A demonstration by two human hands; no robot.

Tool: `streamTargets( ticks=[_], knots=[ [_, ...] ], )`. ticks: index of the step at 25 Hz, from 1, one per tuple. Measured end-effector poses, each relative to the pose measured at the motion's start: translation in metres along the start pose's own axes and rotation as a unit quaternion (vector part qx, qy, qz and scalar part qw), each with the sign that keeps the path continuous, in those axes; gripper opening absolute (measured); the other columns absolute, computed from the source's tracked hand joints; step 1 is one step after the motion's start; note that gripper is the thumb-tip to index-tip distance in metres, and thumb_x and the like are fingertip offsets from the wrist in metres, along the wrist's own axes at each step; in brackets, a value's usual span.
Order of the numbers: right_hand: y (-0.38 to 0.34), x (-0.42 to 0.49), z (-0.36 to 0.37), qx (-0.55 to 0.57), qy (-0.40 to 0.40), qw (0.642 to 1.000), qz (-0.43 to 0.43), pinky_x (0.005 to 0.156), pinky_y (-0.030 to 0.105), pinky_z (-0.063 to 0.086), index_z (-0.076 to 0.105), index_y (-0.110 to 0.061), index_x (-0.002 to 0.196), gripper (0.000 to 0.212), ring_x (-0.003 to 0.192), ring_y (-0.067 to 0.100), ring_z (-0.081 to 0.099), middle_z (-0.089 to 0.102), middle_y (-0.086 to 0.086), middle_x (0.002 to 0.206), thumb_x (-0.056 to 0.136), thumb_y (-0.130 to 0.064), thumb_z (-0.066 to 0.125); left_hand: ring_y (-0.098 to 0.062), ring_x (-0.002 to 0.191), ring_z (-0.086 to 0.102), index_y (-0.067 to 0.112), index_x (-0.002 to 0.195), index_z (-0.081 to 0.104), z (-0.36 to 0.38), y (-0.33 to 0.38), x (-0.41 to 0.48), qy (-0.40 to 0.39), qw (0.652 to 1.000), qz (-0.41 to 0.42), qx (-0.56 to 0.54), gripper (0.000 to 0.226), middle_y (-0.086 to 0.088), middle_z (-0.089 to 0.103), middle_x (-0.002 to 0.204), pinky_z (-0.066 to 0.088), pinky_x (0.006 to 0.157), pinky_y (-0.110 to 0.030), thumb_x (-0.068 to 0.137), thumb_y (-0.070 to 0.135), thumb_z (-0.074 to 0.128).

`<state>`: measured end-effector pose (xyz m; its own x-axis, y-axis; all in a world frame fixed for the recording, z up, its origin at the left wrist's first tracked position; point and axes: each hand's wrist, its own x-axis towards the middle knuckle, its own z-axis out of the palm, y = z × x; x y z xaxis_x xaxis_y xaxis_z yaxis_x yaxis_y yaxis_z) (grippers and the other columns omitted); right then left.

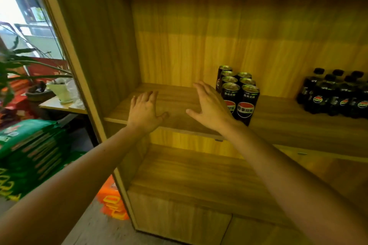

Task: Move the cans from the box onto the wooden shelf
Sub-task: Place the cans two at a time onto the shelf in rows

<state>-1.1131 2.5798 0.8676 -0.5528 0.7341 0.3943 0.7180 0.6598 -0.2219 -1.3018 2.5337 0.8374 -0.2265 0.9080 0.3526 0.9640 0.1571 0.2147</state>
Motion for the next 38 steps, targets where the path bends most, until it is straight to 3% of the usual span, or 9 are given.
streamTargets(
  ticks=[7, 14, 23, 25, 27, 30, 35, 38],
  knots=[
    [-0.052, -0.015, 0.085, 0.031, -0.073, 0.995, 0.057, 0.118, 0.037, 0.014, 0.014, -0.011, 0.144, 0.079, 0.143, 0.025, 0.012, 0.013, 0.009, 0.156, 0.084, -0.037, 0.058, -0.027, 0.142, 0.019, 0.013, 0.144, 0.022, 0.024, -0.083, -0.046, -0.008, 0.997, 0.037, -0.060, 0.074, -0.010, 0.026, 0.152, 0.007, 0.117, -0.042, 0.085, 0.040, 0.056],
    [-0.089, -0.084, 0.236, 0.038, -0.148, 0.977, 0.146, 0.117, 0.038, 0.016, 0.018, -0.010, 0.143, 0.078, 0.142, 0.025, 0.017, 0.016, 0.011, 0.155, 0.083, -0.038, 0.060, -0.033, 0.136, 0.031, 0.008, 0.141, 0.031, 0.129, -0.179, -0.128, -0.072, 0.988, 0.084, -0.107, 0.072, -0.016, 0.037, 0.145, 0.016, 0.115, -0.044, 0.080, 0.029, 0.063],
    [-0.078, -0.239, 0.459, 0.118, -0.271, 0.938, 0.181, 0.115, 0.040, 0.017, 0.025, -0.012, 0.141, 0.072, 0.140, 0.024, 0.022, 0.026, 0.008, 0.152, 0.084, -0.040, 0.058, -0.028, 0.134, 0.037, 0.012, 0.141, 0.032, 0.353, -0.260, -0.296, -0.270, 0.955, 0.052, -0.107, 0.066, -0.010, 0.041, 0.145, 0.020, 0.115, -0.043, 0.082, 0.024, 0.060],
    [-0.068, -0.285, 0.520, 0.174, -0.297, 0.914, 0.214, 0.113, 0.038, 0.021, 0.025, -0.015, 0.142, 0.073, 0.140, 0.022, 0.023, 0.026, 0.006, 0.152, 0.083, -0.039, 0.060, -0.027, 0.133, 0.038, 0.013, 0.143, 0.027, 0.411, -0.277, -0.349, -0.313, 0.943, 0.024, -0.111, 0.067, -0.009, 0.041, 0.145, 0.021, 0.116, -0.042, 0.085, 0.024, 0.058],
    [-0.055, -0.333, 0.583, 0.232, -0.309, 0.884, 0.261, 0.108, 0.032, 0.025, 0.026, -0.018, 0.142, 0.072, 0.139, 0.021, 0.026, 0.028, 0.005, 0.151, 0.083, -0.034, 0.062, -0.027, 0.128, 0.044, 0.015, 0.144, 0.023, 0.472, -0.293, -0.399, -0.356, 0.925, -0.010, -0.129, 0.066, -0.009, 0.039, 0.146, 0.032, 0.110, -0.040, 0.087, 0.022, 0.057],
    [-0.038, -0.406, 0.680, 0.237, -0.348, 0.856, 0.299, 0.104, 0.029, 0.029, 0.026, -0.021, 0.141, 0.068, 0.136, 0.022, 0.033, 0.033, 0.007, 0.149, 0.084, -0.028, 0.062, -0.027, 0.124, 0.049, 0.017, 0.145, 0.019, 0.561, -0.312, -0.466, -0.425, 0.892, -0.058, -0.142, 0.070, -0.010, 0.036, 0.147, 0.040, 0.103, -0.033, 0.087, 0.018, 0.057],
    [-0.022, -0.492, 0.813, 0.239, -0.426, 0.828, 0.277, 0.110, 0.036, 0.029, 0.016, -0.024, 0.144, 0.083, 0.138, 0.023, 0.028, 0.025, 0.005, 0.152, 0.079, -0.037, 0.066, -0.028, 0.131, 0.042, 0.013, 0.147, 0.005, 0.688, -0.325, -0.537, -0.484, 0.855, -0.066, -0.177, 0.092, -0.012, 0.033, 0.149, 0.038, 0.106, -0.034, 0.080, 0.031, 0.066],
    [-0.013, -0.513, 0.861, 0.263, -0.420, 0.825, 0.273, 0.111, 0.034, 0.027, 0.016, -0.022, 0.143, 0.093, 0.139, 0.022, 0.026, 0.026, 0.004, 0.152, 0.072, -0.035, 0.074, -0.025, 0.126, 0.048, 0.014, 0.146, 0.009, 0.732, -0.325, -0.558, -0.451, 0.865, -0.088, -0.204, 0.100, -0.008, 0.037, 0.147, 0.045, 0.098, -0.033, 0.072, 0.036, 0.072]
  ],
)
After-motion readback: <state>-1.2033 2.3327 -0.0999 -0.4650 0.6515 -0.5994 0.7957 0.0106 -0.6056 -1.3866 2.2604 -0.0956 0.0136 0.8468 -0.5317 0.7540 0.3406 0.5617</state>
